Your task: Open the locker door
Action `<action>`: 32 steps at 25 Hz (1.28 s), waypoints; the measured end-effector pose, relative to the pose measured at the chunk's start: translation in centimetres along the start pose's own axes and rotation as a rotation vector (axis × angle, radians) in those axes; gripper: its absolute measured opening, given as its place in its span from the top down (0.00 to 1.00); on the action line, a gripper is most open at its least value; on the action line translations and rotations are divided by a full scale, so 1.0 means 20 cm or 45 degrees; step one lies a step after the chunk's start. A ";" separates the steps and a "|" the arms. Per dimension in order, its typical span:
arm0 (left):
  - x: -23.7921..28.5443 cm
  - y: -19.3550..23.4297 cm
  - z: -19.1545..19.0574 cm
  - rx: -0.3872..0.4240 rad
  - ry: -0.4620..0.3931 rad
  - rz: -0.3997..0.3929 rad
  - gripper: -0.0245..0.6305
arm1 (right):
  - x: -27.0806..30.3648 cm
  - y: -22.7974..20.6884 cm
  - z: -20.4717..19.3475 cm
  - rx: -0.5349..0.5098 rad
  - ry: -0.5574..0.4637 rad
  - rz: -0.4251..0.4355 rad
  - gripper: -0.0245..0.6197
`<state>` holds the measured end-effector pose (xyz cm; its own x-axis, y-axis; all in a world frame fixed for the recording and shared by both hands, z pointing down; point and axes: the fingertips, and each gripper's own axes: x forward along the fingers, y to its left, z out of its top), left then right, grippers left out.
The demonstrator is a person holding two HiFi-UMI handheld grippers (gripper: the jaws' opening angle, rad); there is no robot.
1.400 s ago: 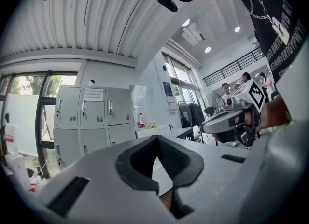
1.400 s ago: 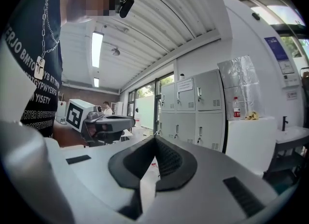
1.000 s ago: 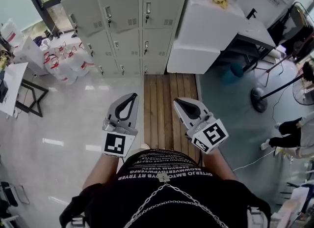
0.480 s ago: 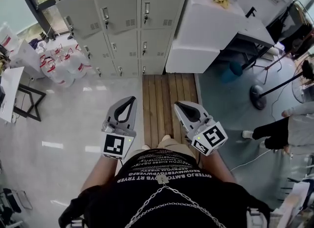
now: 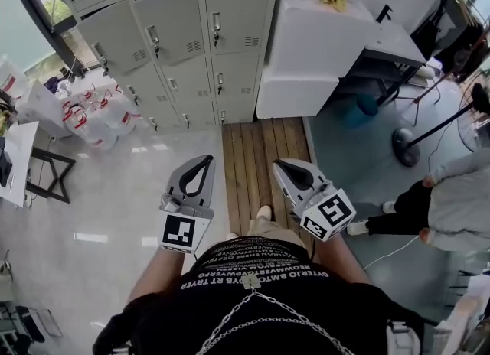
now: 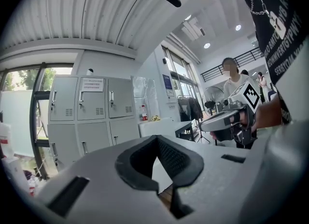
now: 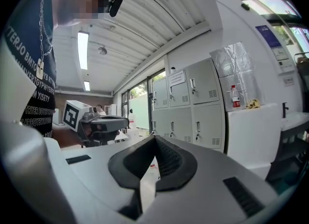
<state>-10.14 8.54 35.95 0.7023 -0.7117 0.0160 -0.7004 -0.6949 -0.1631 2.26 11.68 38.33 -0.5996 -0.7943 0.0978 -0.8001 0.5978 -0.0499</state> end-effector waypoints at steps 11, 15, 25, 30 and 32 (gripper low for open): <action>-0.08 0.02 -0.09 -0.063 0.030 0.028 0.96 | 0.05 0.09 -0.03 -0.037 0.048 0.035 0.97; -0.10 -0.01 -0.08 -0.083 0.003 0.025 0.96 | 0.03 0.11 -0.03 -0.047 0.055 0.017 0.97; -0.03 0.00 -0.10 -0.056 0.028 -0.057 0.96 | 0.10 0.16 -0.06 -0.061 0.092 0.021 0.97; 0.04 -0.17 -0.04 0.032 -0.002 -0.113 0.96 | -0.05 0.07 -0.03 -0.058 0.073 -0.002 0.97; 0.08 -0.16 -0.03 0.045 -0.011 -0.120 0.96 | -0.04 0.03 -0.02 -0.049 0.051 -0.012 0.97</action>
<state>-6.82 9.65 37.04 0.7661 -0.6422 0.0243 -0.6263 -0.7545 -0.1960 2.28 12.68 38.60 -0.5903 -0.7954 0.1375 -0.8038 0.5948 -0.0102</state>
